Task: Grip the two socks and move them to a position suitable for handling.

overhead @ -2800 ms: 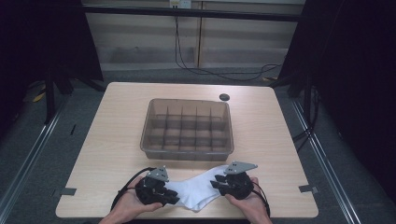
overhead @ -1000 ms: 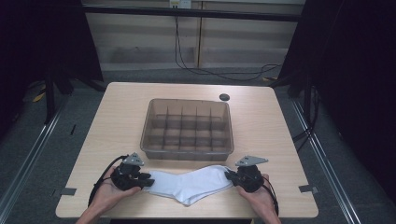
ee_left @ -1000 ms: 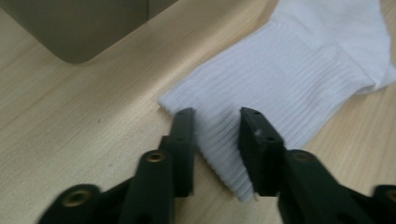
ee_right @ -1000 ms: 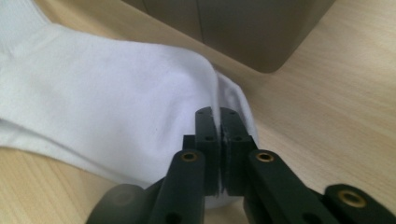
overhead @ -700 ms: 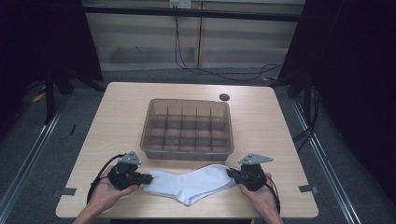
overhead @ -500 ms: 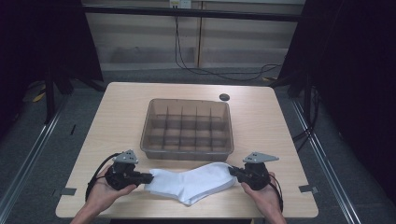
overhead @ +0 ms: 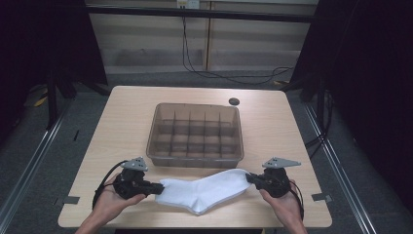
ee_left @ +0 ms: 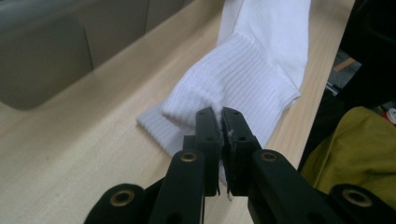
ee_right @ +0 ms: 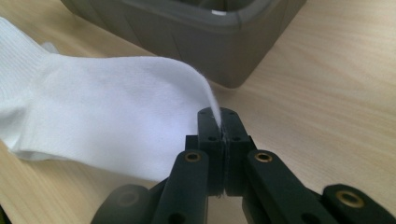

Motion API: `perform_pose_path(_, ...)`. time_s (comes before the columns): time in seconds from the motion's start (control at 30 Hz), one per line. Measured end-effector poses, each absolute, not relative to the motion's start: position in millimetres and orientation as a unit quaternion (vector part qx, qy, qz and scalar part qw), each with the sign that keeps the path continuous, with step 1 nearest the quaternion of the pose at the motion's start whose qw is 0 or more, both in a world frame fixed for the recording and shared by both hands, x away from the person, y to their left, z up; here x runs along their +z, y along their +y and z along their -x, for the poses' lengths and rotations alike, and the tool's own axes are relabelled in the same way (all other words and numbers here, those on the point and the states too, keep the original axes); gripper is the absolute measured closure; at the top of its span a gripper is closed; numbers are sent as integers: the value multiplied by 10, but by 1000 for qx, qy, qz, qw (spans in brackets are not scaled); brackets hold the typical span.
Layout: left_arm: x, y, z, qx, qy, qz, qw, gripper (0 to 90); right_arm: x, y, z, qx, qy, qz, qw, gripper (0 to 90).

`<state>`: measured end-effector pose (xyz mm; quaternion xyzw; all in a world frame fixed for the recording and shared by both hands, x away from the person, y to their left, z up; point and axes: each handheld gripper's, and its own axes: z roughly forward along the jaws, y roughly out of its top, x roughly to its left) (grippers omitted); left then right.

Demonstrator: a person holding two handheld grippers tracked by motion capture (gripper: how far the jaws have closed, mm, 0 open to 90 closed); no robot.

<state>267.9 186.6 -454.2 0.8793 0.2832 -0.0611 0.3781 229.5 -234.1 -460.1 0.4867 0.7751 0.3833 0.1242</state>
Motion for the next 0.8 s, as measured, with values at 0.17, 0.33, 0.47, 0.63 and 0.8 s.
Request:
perform_pose_path(0.17, -4640, 1859, -2733, -52, 290, -886, 359, 859, -4687, -2299, -2361, 368, 785, -484, 118, 895)
perform_pose_path(0.33, -4686, 1832, -2735, -47, 295, -886, 354, 805, -4787, -2268, -2393, 364, 789, -483, 107, 874)
perform_pose_path(0.47, -4649, 1832, -2744, -32, 302, -883, 359, 658, -4848, -2262, -2384, 357, 793, -481, 109, 812)
perform_pose_path(0.63, -4613, 1720, -2705, -30, 291, -883, 367, 653, -4851, -2290, -2396, 362, 787, -487, 113, 693)
perform_pose_path(0.8, -4682, 1526, -2673, -42, 266, -894, 359, 731, -4758, -2262, -2400, 372, 787, -476, 126, 828)
